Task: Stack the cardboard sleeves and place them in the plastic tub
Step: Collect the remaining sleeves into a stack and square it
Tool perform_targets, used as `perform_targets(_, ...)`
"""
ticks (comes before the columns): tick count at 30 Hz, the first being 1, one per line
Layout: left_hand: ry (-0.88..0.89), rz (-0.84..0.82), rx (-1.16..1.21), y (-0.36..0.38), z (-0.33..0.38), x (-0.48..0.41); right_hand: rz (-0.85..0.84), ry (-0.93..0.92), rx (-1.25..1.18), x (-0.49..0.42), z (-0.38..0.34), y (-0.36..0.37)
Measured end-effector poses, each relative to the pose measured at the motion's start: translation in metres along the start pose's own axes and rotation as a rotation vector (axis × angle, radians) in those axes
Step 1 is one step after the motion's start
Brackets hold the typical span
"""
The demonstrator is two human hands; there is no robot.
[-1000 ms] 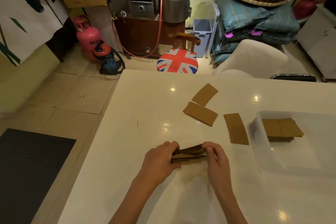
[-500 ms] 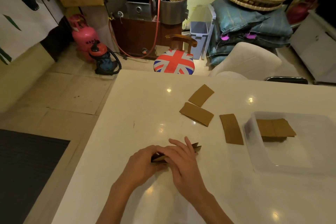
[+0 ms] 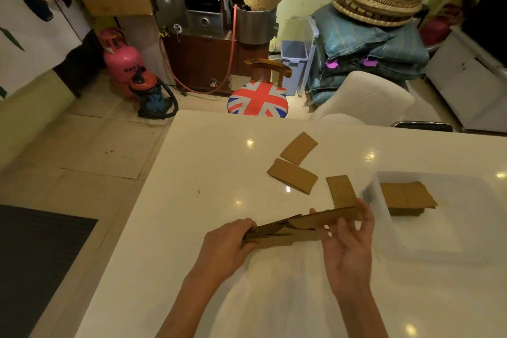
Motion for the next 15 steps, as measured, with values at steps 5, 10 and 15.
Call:
perform_targets(5, 0.007, -0.011, 0.022, 0.002, 0.002, -0.004, -0.132, 0.093, 0.308, 0.004, 0.040, 0.022)
perform_targets(10, 0.021, 0.020, 0.021, 0.003, 0.003, -0.003, 0.055, -0.069, 0.144, -0.019, 0.012, -0.001)
perform_targets(15, 0.022, 0.070, 0.078, 0.006, 0.002, -0.002, -0.031, 0.040, 0.555, -0.027, 0.048, -0.031)
Point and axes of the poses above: each hand's wrist, its own x-axis away from the middle knuckle, its own y-axis out of the palm, z = x × y, the point moved 7 cm from there along -x, towards the middle knuckle, and after that the axes turned 3 degrees about -x, right-handed, at the moved point
